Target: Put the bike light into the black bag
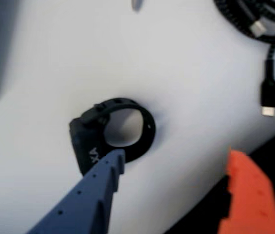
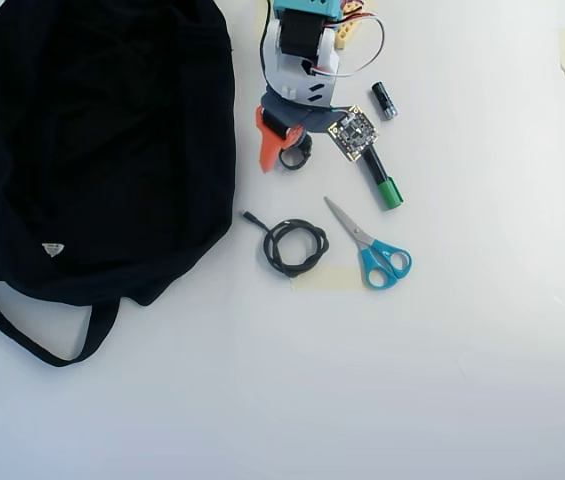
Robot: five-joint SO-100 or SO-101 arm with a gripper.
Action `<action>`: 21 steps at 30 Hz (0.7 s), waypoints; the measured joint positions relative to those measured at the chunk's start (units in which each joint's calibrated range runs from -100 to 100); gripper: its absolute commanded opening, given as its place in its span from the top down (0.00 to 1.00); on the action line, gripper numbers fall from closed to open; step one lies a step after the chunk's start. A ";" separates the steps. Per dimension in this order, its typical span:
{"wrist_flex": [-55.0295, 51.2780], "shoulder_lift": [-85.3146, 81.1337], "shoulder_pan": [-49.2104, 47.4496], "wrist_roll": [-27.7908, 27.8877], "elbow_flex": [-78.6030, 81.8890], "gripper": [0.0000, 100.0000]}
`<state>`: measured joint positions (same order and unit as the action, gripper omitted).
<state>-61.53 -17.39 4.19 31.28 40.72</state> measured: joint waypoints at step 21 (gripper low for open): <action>0.00 8.63 0.15 2.83 -4.56 0.69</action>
<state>-61.53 -8.76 4.34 34.11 36.16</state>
